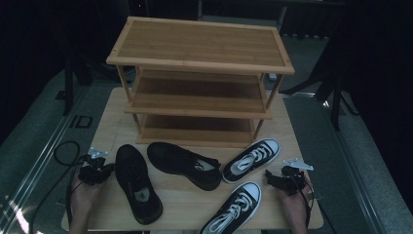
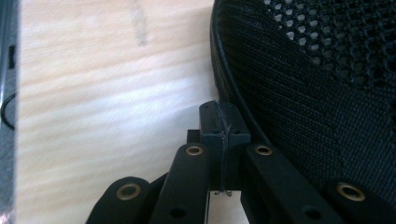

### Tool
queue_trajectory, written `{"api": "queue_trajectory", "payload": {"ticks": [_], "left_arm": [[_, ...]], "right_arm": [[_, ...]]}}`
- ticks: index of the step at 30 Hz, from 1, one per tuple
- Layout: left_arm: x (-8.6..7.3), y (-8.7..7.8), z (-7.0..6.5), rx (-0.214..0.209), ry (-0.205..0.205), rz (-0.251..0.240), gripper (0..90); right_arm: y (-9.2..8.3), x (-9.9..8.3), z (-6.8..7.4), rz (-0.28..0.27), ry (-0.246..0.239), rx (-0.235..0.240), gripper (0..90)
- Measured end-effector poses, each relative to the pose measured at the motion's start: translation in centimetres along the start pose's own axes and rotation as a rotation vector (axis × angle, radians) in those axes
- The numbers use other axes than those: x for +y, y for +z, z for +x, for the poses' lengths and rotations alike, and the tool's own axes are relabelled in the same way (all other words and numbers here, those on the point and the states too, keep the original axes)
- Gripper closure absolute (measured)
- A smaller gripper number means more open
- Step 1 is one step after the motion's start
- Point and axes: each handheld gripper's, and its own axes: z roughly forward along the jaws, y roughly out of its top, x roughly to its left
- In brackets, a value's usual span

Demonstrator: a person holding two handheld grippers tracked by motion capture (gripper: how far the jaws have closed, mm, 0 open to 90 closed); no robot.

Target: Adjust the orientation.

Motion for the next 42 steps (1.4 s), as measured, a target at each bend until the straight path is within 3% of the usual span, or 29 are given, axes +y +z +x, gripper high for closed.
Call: {"api": "queue_trajectory", "payload": {"ticks": [4, 10, 25, 30, 33, 36, 42], "left_arm": [[1.1, 0.8, -0.9, -0.001, 0.036, -0.003, 90.0], [2.2, 1.2, -0.9, -0.018, 0.048, -0.004, 90.0], [2.2, 1.1, -0.5, -0.052, 0.024, -0.011, 90.0], [2.1, -0.6, -0.9, -0.082, 0.022, -0.060, 90.0], [2.7, -2.4, -1.9, -0.111, 0.052, -0.103, 86.3], [3.7, -4.3, -3.5, -0.149, 0.101, -0.143, 82.9], [5.4, -6.6, -6.7, -0.208, 0.169, -0.175, 74.9]], "right_arm": [[0.0, 0.0, 0.0, 0.000, 0.000, 0.000, 14.5], [0.0, 0.0, 0.0, -0.001, 0.000, 0.001, 14.5], [0.0, 0.0, 0.0, -0.001, 0.000, 0.000, 14.5], [0.0, 0.0, 0.0, 0.000, 0.000, 0.000, 14.5], [0.0, 0.0, 0.0, 0.000, 0.000, 0.000, 14.5], [0.0, 0.0, 0.0, 0.000, 0.000, 0.000, 14.5], [0.0, 0.0, 0.0, 0.000, 0.000, 0.000, 14.5]]}}
